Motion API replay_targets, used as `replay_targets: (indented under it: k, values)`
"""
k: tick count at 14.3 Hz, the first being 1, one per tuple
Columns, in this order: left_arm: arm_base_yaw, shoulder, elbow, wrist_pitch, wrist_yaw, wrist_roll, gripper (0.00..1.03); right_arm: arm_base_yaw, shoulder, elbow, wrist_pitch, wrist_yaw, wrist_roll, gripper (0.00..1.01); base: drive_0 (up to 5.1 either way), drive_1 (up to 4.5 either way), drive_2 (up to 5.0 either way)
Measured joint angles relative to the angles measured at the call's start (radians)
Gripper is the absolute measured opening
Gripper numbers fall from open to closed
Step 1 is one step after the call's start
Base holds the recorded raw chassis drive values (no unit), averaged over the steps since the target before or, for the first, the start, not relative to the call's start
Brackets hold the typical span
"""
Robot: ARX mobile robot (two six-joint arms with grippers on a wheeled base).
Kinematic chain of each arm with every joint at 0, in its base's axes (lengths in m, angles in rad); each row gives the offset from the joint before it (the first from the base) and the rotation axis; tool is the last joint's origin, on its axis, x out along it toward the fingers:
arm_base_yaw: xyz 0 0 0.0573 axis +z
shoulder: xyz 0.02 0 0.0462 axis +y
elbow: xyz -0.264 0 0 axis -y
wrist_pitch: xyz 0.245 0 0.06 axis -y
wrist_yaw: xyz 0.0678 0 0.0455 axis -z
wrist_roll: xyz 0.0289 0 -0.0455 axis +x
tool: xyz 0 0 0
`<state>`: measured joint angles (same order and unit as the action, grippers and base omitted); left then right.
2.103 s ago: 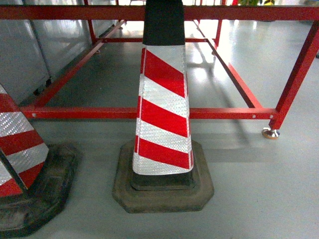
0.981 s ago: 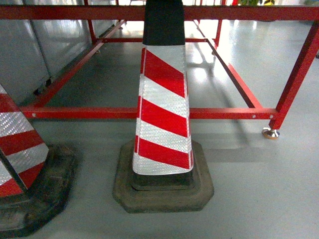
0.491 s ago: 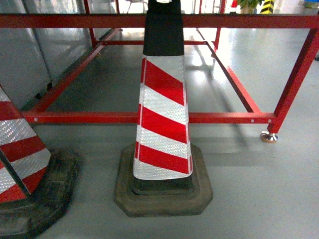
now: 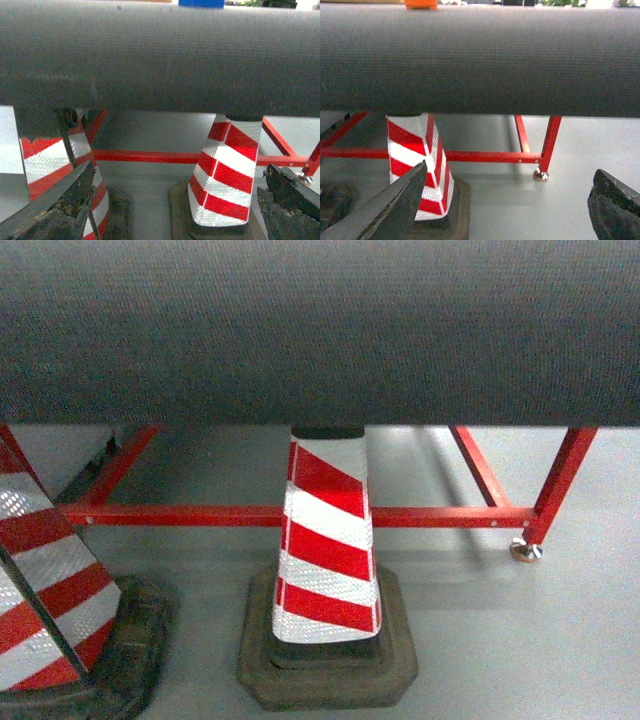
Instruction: Sort blue parts and orange caps into right shelf containers
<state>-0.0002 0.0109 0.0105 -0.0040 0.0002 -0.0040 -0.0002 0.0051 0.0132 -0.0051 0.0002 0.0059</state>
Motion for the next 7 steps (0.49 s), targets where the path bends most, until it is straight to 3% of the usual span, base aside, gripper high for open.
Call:
replay_targets:
  k: [7]
  values:
    - [0.0, 0.0, 0.0, 0.0, -0.001, 0.004, 0.98, 0.0, 0.0, 0.0, 0.001, -0.001, -0.003, 0.98, 0.0, 0.0, 0.0]
